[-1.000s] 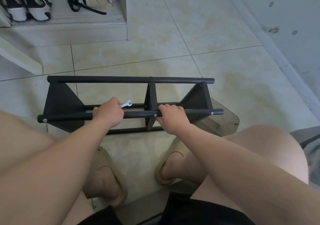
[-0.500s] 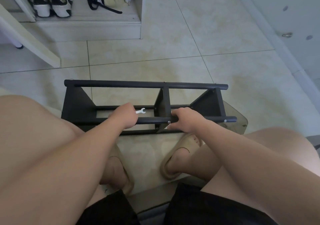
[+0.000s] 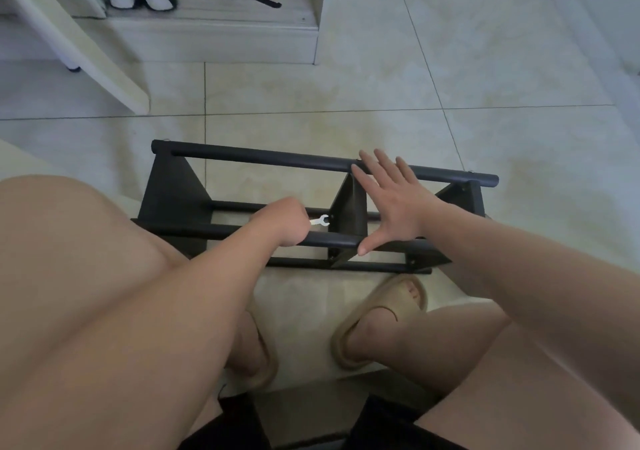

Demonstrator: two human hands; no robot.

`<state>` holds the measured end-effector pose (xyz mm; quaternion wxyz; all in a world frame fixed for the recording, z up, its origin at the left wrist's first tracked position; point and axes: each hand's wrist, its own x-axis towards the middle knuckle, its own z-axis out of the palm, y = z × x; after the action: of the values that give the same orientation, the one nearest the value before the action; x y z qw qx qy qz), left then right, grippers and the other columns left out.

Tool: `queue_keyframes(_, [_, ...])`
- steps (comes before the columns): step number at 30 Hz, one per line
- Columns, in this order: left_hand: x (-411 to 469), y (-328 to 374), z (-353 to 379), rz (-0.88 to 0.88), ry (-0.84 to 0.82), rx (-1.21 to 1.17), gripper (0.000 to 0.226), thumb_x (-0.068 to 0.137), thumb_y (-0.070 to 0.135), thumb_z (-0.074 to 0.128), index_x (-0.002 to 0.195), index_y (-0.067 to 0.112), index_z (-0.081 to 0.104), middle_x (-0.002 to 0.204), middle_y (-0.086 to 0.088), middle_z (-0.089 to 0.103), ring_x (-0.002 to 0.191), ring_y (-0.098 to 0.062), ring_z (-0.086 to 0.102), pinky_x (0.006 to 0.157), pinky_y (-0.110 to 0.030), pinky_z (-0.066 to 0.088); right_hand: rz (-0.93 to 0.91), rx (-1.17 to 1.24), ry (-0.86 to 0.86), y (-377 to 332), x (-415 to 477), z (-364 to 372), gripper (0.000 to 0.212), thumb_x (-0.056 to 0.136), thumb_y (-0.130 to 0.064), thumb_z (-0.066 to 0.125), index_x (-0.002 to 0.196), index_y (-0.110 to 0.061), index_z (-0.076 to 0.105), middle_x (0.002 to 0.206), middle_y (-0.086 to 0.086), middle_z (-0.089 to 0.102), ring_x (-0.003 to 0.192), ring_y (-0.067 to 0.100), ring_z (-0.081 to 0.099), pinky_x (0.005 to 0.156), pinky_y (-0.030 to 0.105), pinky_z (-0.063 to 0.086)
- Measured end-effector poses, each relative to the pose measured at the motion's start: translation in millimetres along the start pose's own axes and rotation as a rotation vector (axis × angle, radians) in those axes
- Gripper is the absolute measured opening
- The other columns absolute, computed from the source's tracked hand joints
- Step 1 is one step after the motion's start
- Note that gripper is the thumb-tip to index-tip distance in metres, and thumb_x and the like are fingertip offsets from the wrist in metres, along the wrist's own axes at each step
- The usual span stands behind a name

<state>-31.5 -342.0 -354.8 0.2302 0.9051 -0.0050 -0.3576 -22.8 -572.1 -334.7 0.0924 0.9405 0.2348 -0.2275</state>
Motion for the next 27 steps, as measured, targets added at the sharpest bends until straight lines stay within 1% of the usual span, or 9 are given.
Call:
queue_keyframes(2, [6, 2, 4, 0.032, -0.021, -0.029, 0.026, 0.098, 0.014, 0.049, 0.101, 0.016, 0.074, 0.1, -0.006, 0.07, 0.097, -0.028, 0.064, 0.09, -0.039, 0.054, -0.043, -0.01, -0.005, 3, 5, 5, 0.153, 0.053, -0.106, 0.039, 0.158, -0.012, -0.021, 0.164, 0.012, -0.031, 0.15, 0.031, -0.031, 0.122, 0.051, -0.017])
queue_keyframes(4, [12, 4, 6, 0.065, -0.037, -0.08, 0.022, 0.098, 0.018, 0.055, 0.099, 0.021, 0.077, 0.099, 0.0, 0.07, 0.097, -0.023, 0.062, 0.087, -0.033, 0.05, -0.068, -0.013, 0.016, 5, 6, 11, 0.153, 0.054, -0.107, 0.037, 0.157, -0.011, -0.023, 0.164, 0.012, -0.031, 0.151, 0.032, -0.029, 0.124, 0.053, -0.013])
queue_keyframes(6, [16, 6, 8, 0.102, -0.057, -0.128, 0.018, 0.096, 0.021, 0.06, 0.098, 0.023, 0.078, 0.096, 0.004, 0.069, 0.095, -0.019, 0.061, 0.083, -0.027, 0.043, -0.08, -0.015, 0.044, 6, 7, 15, 0.152, 0.055, -0.107, 0.034, 0.157, -0.011, -0.023, 0.164, 0.012, -0.031, 0.151, 0.032, -0.028, 0.124, 0.054, -0.011])
queue_keyframes(8, [21, 8, 10, 0.141, -0.073, -0.16, 0.015, 0.095, 0.022, 0.063, 0.095, 0.024, 0.078, 0.09, 0.007, 0.068, 0.092, -0.016, 0.062, 0.081, -0.024, 0.041, -0.085, -0.021, 0.059, 6, 7, 18, 0.151, 0.056, -0.107, 0.033, 0.158, -0.011, -0.022, 0.164, 0.012, -0.03, 0.152, 0.032, -0.027, 0.124, 0.054, -0.011])
queue_keyframes(11, [27, 12, 12, 0.178, -0.086, -0.229, 0.019, 0.091, 0.02, 0.067, 0.077, 0.031, 0.073, 0.072, 0.018, 0.066, 0.076, -0.005, 0.061, 0.07, -0.022, 0.042, -0.081, -0.021, 0.069, 6, 6, 18, 0.151, 0.056, -0.107, 0.033, 0.159, -0.01, -0.019, 0.166, 0.012, -0.027, 0.153, 0.031, -0.024, 0.124, 0.053, -0.009])
queue_keyframes(14, [30, 16, 14, 0.194, -0.107, -0.341, 0.027, 0.089, 0.018, 0.069, 0.067, 0.034, 0.069, 0.062, 0.018, 0.067, 0.066, -0.001, 0.061, 0.069, -0.023, 0.044, -0.076, -0.007, 0.074, 6, 6, 17, 0.151, 0.054, -0.107, 0.031, 0.159, -0.011, -0.017, 0.166, 0.012, -0.025, 0.154, 0.03, -0.022, 0.124, 0.053, -0.009])
queue_keyframes(18, [31, 22, 15, 0.147, -0.123, -0.51, 0.019, 0.09, 0.023, 0.068, 0.072, 0.028, 0.071, 0.076, 0.011, 0.071, 0.069, -0.007, 0.064, 0.064, -0.024, 0.044, -0.068, 0.005, 0.08, 5, 5, 18, 0.151, 0.053, -0.106, 0.033, 0.16, -0.011, -0.016, 0.167, 0.011, -0.024, 0.154, 0.029, -0.02, 0.124, 0.052, -0.009])
queue_keyframes(24, [33, 25, 14, 0.034, -0.15, -0.635, 0.008, 0.095, 0.028, 0.064, 0.093, 0.023, 0.07, 0.082, 0.012, 0.077, 0.084, -0.011, 0.071, 0.081, -0.032, 0.05, -0.06, 0.044, 0.091, 5, 4, 20, 0.151, 0.052, -0.106, 0.036, 0.16, -0.014, -0.015, 0.167, 0.008, -0.023, 0.154, 0.027, -0.021, 0.125, 0.05, -0.011])
queue_keyframes(27, [33, 30, 15, 0.03, -0.134, -0.654, 0.007, 0.094, 0.026, 0.064, 0.094, 0.024, 0.07, 0.081, 0.012, 0.077, 0.086, -0.011, 0.07, 0.086, -0.034, 0.051, -0.061, 0.052, 0.091, 5, 4, 20, 0.15, 0.053, -0.105, 0.037, 0.16, -0.015, -0.015, 0.167, 0.008, -0.024, 0.154, 0.027, -0.021, 0.125, 0.05, -0.011])
